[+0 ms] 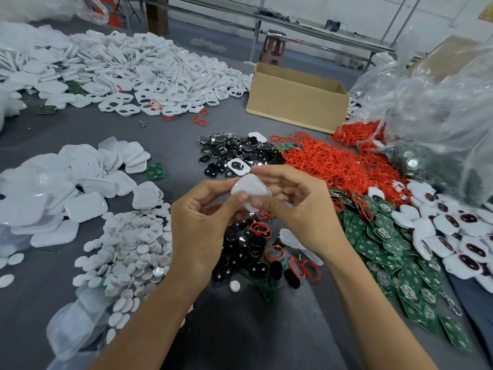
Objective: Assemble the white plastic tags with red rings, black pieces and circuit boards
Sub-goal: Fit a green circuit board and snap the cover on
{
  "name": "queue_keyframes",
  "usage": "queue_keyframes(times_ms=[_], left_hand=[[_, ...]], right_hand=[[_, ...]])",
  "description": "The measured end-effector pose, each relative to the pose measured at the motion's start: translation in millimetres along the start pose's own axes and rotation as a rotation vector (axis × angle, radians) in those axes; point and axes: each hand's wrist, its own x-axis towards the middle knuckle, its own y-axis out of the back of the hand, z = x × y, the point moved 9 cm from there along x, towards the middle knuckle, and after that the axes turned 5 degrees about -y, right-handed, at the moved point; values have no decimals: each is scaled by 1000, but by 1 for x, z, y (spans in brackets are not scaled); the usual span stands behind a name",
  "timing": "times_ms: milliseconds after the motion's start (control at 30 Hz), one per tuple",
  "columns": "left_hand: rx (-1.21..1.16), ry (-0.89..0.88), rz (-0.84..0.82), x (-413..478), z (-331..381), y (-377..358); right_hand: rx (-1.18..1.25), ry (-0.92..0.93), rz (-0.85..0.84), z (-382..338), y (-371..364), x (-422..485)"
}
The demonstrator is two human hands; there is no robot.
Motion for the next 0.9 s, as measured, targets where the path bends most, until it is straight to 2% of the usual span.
queue_keyframes(times_ms=[100, 233, 367, 500, 700, 900], left_hand=[[-99, 55, 22, -1, -4, 0], [-100, 76, 29, -2, -5, 0], [-95, 87, 34, -2, -4, 1], [-102, 81, 11, -2, -2, 0], [-226, 150, -128, 0, -2, -12], [-224, 154, -184, 1, -2, -14]], right_hand=[[-98, 33, 61, -3, 3, -2], [-396, 244, 129, -23, -1, -8], [-558, 401, 171, -36, -5, -13], [-589, 412, 175, -36, -3, -14], [-478, 332, 83, -30, -2, -10], [-447, 395, 64, -33, 1, -12]])
